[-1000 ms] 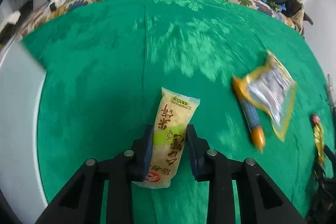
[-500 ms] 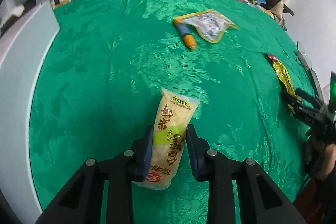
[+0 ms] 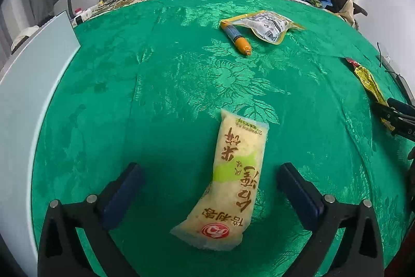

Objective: Organize snacks

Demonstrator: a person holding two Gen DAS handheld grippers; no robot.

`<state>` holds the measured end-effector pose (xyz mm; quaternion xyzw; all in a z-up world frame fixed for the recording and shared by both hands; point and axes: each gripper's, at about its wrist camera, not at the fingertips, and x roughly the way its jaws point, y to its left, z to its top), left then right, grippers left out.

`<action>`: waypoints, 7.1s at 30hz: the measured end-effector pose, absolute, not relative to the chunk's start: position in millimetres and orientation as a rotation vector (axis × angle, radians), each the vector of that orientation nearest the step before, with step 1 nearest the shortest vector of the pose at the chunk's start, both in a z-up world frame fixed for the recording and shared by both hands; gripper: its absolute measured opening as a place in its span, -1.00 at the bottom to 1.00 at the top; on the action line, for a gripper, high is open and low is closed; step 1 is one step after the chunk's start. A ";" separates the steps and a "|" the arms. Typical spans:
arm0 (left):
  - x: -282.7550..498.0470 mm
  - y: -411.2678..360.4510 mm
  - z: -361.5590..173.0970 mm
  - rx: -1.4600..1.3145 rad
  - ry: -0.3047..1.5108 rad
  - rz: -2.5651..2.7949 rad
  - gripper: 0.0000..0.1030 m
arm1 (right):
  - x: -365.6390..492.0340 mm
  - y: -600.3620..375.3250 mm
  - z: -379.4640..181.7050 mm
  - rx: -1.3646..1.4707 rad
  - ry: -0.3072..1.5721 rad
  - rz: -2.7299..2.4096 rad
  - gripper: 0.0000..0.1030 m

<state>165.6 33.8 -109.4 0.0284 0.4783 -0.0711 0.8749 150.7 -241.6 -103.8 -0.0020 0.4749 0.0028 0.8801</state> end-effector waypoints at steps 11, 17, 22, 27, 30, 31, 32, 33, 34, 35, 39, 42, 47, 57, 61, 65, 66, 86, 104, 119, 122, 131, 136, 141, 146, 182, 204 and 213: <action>162.7 34.2 -114.4 0.045 0.958 -0.126 1.00 | 150.8 -242.0 -104.1 -0.004 0.990 0.006 0.73; 162.3 34.3 -115.0 0.045 0.956 -0.126 1.00 | 150.8 -242.0 -104.1 -0.004 0.989 0.006 0.73; 162.7 34.6 -115.2 0.045 0.956 -0.127 1.00 | 150.7 -241.9 -104.0 -0.003 0.989 0.006 0.73; 166.7 34.5 -114.2 0.060 0.995 -0.153 1.00 | 150.8 -242.3 -104.1 -0.003 0.989 0.005 0.73; 176.1 36.4 -111.0 0.103 1.082 -0.245 1.00 | 150.7 -241.9 -103.8 -0.003 0.989 0.005 0.73; 178.1 40.9 -108.9 0.090 1.103 -0.283 0.99 | 150.7 -242.2 -103.9 -0.003 0.989 0.005 0.73; 178.6 43.7 -107.5 0.078 1.112 -0.301 0.99 | 150.6 -242.0 -103.8 -0.003 0.989 0.005 0.73; 179.7 49.0 -105.9 0.061 1.124 -0.320 0.99 | 150.6 -242.1 -103.8 -0.002 0.989 0.006 0.73; 180.5 55.0 -104.1 0.049 1.134 -0.329 0.99 | 150.6 -242.4 -103.8 -0.002 0.989 0.006 0.73; 180.8 57.3 -102.9 0.046 1.138 -0.334 0.99 | 150.6 -242.2 -103.7 -0.001 0.989 0.005 0.73; 181.3 58.5 -100.8 0.066 1.145 -0.366 0.99 | 158.2 -241.6 -102.6 -0.008 1.045 0.026 0.73; 181.2 39.7 -105.4 0.133 1.152 -0.367 0.98 | 177.5 -242.9 -100.5 -0.002 1.183 0.035 0.73; 179.2 12.5 -96.3 0.198 1.102 -0.346 -0.45 | 203.3 -251.9 -95.8 0.000 1.279 0.030 0.06; 135.0 102.4 -47.4 -0.391 0.999 -0.365 -0.46 | 161.3 -282.2 -55.0 0.474 1.249 0.127 -0.03; 103.2 164.8 8.7 -0.505 0.858 -0.332 -0.46 | 164.0 -214.8 -8.5 0.482 1.182 0.289 -0.03; 76.1 241.2 46.5 -0.509 0.777 -0.204 -0.45 | 177.7 -98.7 47.9 0.447 1.122 0.540 -0.02; 67.9 263.4 52.3 -0.499 0.764 -0.153 -0.45 | 178.3 -68.1 59.8 0.437 1.111 0.600 -0.01; -28.5 376.1 15.3 -0.504 0.752 0.295 0.82 | 138.0 87.3 -19.8 -0.125 0.995 0.580 0.50; 140.5 62.0 -73.9 -0.076 1.014 -0.163 0.96 | 115.6 -212.0 -101.9 0.019 0.981 -0.031 0.62; 170.8 35.3 -112.3 0.006 0.947 -0.049 1.00 | 110.8 -230.0 -102.2 0.014 0.985 -0.030 0.71; 171.9 34.6 -112.9 0.006 0.947 -0.051 1.00 | 110.7 -229.9 -102.1 0.014 0.985 -0.030 0.71; 172.3 34.7 -112.9 0.005 0.948 -0.052 1.00 | 110.6 -229.5 -101.9 0.014 0.985 -0.030 0.71; 172.6 34.5 -112.6 0.005 0.948 -0.051 1.00 | 110.7 -229.4 -102.1 0.014 0.984 -0.029 0.71; 172.9 34.5 -112.4 0.005 0.948 -0.051 1.00 | 110.7 -229.1 -101.9 0.014 0.984 -0.029 0.71; 173.0 34.5 -112.3 0.006 0.948 -0.051 1.00 | 110.9 -229.0 -102.3 0.014 0.984 -0.029 0.71; 318.0 9.2 -94.9 0.057 1.017 -0.164 -0.70 | 111.6 -228.1 -102.8 0.015 0.983 -0.028 0.71; 200.5 86.2 -109.8 0.014 0.993 -0.044 1.00 | 111.9 -227.3 -102.7 0.015 0.982 -0.028 0.71; 196.5 84.9 -111.0 0.016 0.952 -0.047 1.00 | 111.7 -226.9 -102.7 0.015 0.982 -0.028 0.71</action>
